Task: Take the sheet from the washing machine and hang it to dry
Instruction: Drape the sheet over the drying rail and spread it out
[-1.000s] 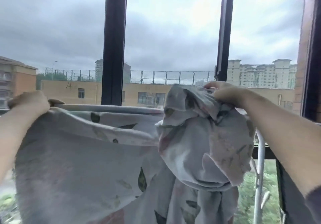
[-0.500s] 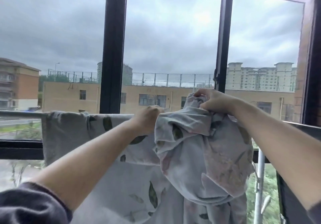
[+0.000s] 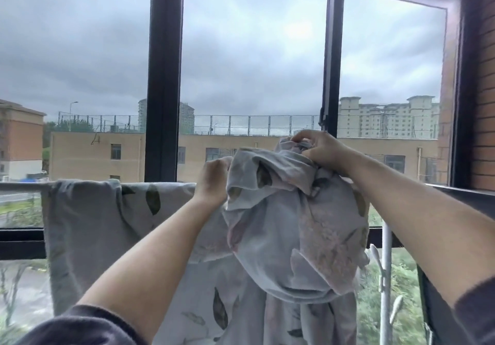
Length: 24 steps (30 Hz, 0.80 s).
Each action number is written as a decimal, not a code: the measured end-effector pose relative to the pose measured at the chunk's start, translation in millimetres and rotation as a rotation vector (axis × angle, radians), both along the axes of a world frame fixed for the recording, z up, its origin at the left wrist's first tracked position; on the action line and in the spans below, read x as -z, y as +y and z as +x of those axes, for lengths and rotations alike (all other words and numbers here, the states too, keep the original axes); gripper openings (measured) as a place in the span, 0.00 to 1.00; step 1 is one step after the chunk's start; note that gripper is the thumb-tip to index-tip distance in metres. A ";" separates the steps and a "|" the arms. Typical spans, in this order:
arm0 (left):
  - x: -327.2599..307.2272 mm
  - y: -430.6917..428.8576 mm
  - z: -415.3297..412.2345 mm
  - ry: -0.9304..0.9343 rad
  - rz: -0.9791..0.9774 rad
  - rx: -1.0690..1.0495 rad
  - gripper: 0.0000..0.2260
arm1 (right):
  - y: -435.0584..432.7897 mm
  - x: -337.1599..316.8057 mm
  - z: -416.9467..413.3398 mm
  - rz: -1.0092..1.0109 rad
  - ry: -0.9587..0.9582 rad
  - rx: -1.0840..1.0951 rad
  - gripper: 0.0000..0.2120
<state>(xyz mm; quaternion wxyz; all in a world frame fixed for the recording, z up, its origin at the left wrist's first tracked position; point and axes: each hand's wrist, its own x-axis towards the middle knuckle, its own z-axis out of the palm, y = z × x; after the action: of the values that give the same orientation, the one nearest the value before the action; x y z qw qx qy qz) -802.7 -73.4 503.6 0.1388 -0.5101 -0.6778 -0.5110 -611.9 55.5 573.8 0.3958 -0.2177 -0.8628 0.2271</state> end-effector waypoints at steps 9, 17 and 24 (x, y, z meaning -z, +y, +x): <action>-17.3 5.6 -40.7 -0.142 0.137 -0.272 0.14 | 19.2 -20.8 37.4 0.035 0.016 0.112 0.13; -18.6 -22.4 -87.6 -0.008 0.093 -0.396 0.10 | 33.4 -20.1 55.0 0.058 -0.056 0.207 0.11; -16.9 -59.7 -130.7 0.051 -0.039 -0.582 0.13 | 34.1 -8.8 58.8 0.051 -0.042 0.221 0.10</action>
<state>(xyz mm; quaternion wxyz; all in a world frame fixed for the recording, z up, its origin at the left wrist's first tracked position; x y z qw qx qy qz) -933.5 -133.1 520.5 0.2867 -0.3095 -0.8016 -0.4237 -553.1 89.6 582.6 0.4058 -0.3061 -0.8470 0.1555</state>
